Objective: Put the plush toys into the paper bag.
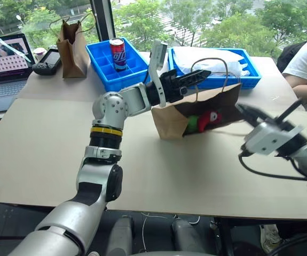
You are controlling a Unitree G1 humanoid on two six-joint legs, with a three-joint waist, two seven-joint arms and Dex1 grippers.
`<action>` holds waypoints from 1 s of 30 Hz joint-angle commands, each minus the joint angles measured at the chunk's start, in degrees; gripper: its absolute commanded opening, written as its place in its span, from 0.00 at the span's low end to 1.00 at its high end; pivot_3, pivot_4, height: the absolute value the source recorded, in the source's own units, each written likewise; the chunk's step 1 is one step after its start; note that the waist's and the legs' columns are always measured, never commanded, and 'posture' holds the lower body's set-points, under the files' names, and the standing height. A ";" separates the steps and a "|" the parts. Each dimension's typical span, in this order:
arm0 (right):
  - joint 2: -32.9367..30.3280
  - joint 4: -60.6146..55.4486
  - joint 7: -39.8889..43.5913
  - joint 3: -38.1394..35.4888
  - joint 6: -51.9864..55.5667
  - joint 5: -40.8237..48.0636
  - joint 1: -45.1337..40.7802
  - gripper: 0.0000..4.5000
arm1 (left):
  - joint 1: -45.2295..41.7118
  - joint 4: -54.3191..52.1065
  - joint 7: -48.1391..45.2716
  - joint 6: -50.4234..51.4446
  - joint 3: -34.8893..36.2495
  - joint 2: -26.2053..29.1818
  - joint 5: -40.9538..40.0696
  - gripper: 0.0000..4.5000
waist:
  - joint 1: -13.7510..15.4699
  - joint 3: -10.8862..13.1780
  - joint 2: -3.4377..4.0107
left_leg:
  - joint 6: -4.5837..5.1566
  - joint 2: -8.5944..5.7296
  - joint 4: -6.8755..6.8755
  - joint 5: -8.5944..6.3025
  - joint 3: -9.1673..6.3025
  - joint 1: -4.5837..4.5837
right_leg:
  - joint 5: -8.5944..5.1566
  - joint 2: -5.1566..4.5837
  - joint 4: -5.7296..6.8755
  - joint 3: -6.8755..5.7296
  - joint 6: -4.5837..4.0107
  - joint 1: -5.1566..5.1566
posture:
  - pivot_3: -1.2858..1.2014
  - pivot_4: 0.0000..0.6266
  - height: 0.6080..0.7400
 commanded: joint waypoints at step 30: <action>2.30 -3.28 14.10 7.89 24.58 12.20 -18.37 0.00 | 5.18 -5.81 0.25 3.13 0.94 6.41 2.39 0.00 | 0.61 0.00 0.03 | 0.00 0.02 0.08 0.02 0.02 -0.17 | 0.00 -0.04 0.17 -0.03 -0.01 -0.18 | 0.52 0.24 0.73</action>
